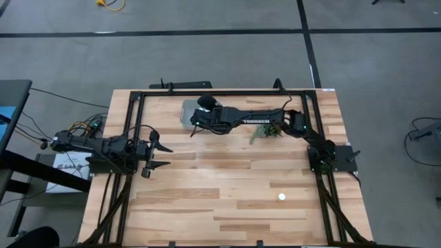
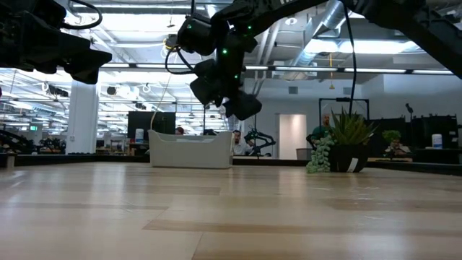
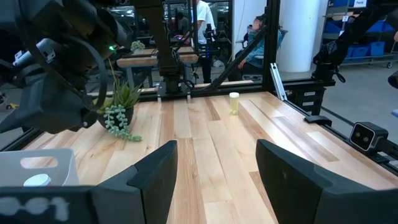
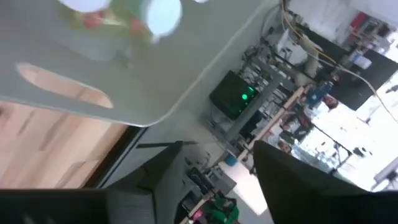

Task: Pick and place pill bottles into a basket
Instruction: Put the yellow pill bottle into the gray container

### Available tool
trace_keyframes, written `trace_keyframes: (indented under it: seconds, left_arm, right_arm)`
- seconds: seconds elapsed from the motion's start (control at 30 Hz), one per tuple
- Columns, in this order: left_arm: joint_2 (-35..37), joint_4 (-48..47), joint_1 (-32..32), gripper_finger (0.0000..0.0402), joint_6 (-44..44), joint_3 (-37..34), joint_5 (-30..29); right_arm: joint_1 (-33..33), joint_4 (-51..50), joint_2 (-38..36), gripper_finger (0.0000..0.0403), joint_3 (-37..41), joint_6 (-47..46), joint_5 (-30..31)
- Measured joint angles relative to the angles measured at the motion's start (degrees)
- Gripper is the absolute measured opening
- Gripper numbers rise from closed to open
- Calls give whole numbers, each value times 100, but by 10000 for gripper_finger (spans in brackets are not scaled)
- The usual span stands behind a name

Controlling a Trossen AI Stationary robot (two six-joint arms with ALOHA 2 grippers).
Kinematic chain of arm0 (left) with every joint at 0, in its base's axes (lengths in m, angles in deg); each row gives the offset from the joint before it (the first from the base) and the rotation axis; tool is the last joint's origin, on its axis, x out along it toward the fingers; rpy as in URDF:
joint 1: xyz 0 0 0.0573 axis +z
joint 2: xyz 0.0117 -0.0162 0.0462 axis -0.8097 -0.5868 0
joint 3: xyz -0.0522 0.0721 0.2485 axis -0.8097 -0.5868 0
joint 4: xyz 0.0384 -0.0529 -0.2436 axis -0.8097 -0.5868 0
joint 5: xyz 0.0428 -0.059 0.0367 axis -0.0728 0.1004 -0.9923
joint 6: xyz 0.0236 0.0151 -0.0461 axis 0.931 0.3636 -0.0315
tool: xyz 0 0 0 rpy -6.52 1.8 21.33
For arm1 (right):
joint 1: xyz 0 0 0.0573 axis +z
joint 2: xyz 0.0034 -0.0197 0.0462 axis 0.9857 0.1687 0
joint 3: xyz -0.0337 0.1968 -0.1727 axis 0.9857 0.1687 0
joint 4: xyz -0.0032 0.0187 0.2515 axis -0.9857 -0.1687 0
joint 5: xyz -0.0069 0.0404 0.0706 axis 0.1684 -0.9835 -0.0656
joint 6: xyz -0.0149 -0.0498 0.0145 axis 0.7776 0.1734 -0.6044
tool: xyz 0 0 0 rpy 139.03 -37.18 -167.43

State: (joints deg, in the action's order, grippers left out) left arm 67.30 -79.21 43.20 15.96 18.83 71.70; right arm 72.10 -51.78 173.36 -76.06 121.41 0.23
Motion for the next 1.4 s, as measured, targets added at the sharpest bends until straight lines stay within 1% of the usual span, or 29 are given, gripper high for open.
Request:
trace_keyframes:
  seconds: [0.1,0.23,0.47,0.57,0.63,0.73,0.83,0.9,0.97,1.07,1.13,1.17,1.3,1.4]
  left_arm:
    - [0,0,-2,208,0,0,0]
    - [0,-1,0,208,0,1,0]
    - [0,-1,-2,208,0,1,0]
    - [0,-1,-1,208,0,1,0]
    - [0,-1,0,208,0,1,0]
    - [0,-1,0,208,0,1,0]
    - [0,-1,-2,208,0,1,0]
    - [0,-1,-2,208,0,0,0]
    - [2,-1,0,208,0,1,0]
    - [1,-1,-2,208,0,1,-1]
    - [1,-1,0,208,-1,1,0]
    - [0,-1,-1,208,-1,0,-1]
    - [0,-1,0,208,0,1,-2]
    - [1,-1,-1,208,0,1,-2]
  right_arm:
    - [-9,36,0,205,-1,-20,165]
    - [-9,36,0,214,-1,-44,375]
    - [31,28,0,204,-1,-400,635]
    - [104,-30,-34,196,-1,-961,557]
    - [166,-187,-163,190,-1,-1488,336]
    - [234,-545,-501,181,-1,-2472,-185]
    - [294,-1070,-845,172,-3,-3676,-514]
    - [351,-1482,-1093,167,-3,-4672,-764]
    - [434,-2028,-1353,164,-4,-5855,-1207]
    - [608,-2770,-1674,162,-10,-7628,-2201]
    - [777,-3044,-1824,162,-10,-8507,-2746]
    - [881,-3238,-1900,163,-4,-8796,-2901]
    - [1457,-3808,-2178,170,-8,-9702,-2960]
    - [1868,-4320,-2239,176,-7,-10516,-3080]
